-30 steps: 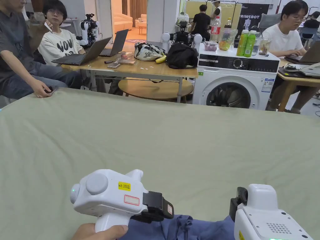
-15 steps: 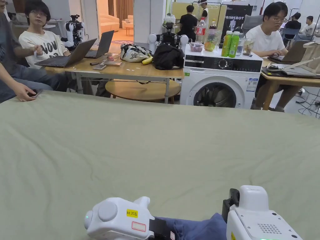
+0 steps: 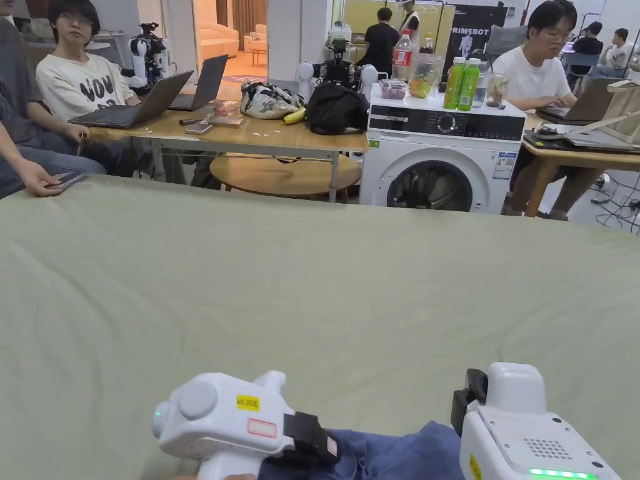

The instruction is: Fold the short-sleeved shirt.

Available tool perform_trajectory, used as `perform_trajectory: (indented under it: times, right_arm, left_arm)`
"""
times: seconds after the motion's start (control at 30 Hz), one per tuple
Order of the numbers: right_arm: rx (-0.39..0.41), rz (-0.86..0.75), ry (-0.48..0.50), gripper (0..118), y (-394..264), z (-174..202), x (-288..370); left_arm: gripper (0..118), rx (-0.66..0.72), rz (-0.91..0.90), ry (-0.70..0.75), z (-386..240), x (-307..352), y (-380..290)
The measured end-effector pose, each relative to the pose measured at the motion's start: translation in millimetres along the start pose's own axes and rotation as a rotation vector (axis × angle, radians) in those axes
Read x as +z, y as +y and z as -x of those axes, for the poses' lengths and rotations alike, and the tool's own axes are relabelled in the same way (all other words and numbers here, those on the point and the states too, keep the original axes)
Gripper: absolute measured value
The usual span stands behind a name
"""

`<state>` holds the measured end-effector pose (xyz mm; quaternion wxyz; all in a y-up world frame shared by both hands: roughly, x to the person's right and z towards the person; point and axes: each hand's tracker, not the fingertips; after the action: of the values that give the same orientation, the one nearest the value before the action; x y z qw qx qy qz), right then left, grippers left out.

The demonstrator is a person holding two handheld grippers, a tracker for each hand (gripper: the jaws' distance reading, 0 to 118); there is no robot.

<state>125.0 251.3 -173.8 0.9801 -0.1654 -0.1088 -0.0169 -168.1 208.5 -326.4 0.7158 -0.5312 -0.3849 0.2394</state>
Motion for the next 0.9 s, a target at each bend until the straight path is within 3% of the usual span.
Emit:
perform_trajectory:
  times: [0.1, 0.17, 0.23, 0.27, 0.5, 0.63, 0.83, 0.9]
  right_arm:
    - [0.007, -0.013, 0.006, 0, 5.6, 4.0, -1.3]
    - [0.011, -0.018, 0.011, 0, 8.1, 7.3, -2.7]
    - [0.013, -0.02, 0.02, 0, 10.1, 10.6, -3.9]
    - [0.013, -0.021, 0.024, 0, 10.5, 12.6, -4.5]
    - [0.015, -0.015, 0.043, 0, 9.1, 22.7, -5.8]
    - [0.021, -0.009, 0.045, 0, 7.7, 22.8, -6.0]
    - [0.007, -0.004, 0.031, 0, 6.8, 16.7, -4.1]
    - [0.005, -0.001, 0.025, 0, 5.8, 15.4, -4.3]
  left_arm:
    - [15, -0.013, -0.061, 0.011, 5.5, 47.6, 4.2]
    - [41, -0.025, -0.075, 0.04, 11.4, 74.0, 6.1]
    - [60, -0.043, -0.102, 0.091, 20.8, 96.2, 5.2]
    - [64, -0.036, -0.111, 0.11, 28.3, 106.0, 4.5]
    - [64, 0.064, -0.113, 0.115, 94.4, 119.9, -6.3]
    - [64, 0.073, -0.031, -0.02, 122.6, 94.0, -16.3]
    - [64, 0.141, -0.115, -0.216, 139.1, 63.6, -26.0]
    - [56, 0.138, -0.109, -0.213, 138.2, 54.8, -27.7]
